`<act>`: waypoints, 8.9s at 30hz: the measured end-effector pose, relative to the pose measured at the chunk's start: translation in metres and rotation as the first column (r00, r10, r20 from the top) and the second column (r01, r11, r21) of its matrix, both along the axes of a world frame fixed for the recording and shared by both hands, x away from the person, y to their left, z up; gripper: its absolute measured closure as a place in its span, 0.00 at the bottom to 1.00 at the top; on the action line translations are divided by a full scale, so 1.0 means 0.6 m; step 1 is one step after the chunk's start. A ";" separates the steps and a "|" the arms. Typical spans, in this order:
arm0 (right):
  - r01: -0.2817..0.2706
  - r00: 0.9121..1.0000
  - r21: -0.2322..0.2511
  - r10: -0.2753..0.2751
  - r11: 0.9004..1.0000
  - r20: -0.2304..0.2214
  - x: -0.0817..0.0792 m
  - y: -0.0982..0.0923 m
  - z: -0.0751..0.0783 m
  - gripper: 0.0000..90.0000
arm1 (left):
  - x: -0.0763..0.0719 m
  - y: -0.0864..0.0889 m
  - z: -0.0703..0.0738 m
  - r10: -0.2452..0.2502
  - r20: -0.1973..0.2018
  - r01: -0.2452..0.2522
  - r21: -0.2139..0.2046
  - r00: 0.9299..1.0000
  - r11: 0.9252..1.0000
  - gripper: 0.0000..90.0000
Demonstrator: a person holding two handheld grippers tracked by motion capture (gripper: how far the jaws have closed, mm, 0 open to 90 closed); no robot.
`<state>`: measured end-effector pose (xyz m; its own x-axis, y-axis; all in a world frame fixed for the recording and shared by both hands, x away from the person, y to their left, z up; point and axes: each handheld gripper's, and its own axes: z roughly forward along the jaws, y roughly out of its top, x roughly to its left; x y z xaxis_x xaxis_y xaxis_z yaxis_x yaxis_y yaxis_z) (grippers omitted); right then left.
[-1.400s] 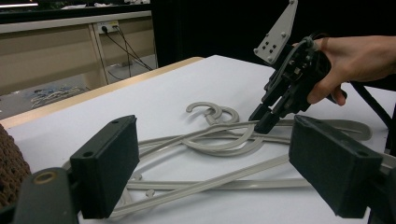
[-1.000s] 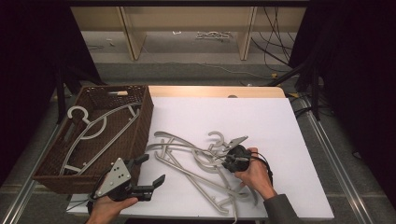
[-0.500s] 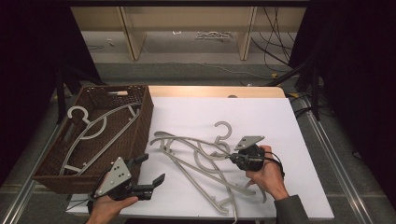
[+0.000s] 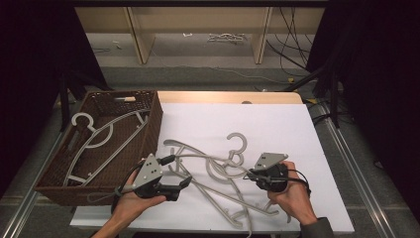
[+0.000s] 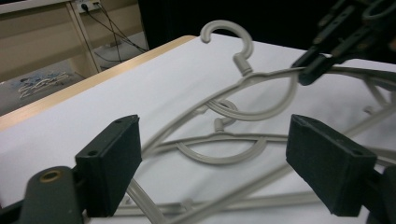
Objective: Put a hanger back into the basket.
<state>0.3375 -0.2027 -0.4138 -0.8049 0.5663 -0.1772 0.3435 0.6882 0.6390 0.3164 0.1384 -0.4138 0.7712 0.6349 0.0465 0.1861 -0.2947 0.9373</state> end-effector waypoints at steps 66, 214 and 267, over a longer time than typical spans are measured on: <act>0.058 0.988 0.143 -0.077 0.988 0.134 -0.052 -0.005 0.058 0.51 | 0.056 -0.136 0.054 -0.331 -0.174 0.374 0.418 0.927 0.828 0.91; 0.168 0.970 0.426 -0.227 0.889 0.089 -0.060 -0.004 -0.013 0.22 | 0.197 0.400 0.044 0.597 -0.152 -0.524 0.344 0.788 0.779 0.47; 0.137 0.987 0.384 -0.158 0.913 0.025 -0.056 0.015 -0.034 0.20 | -0.043 0.073 -0.016 0.133 0.044 -0.130 -0.081 0.990 0.988 0.18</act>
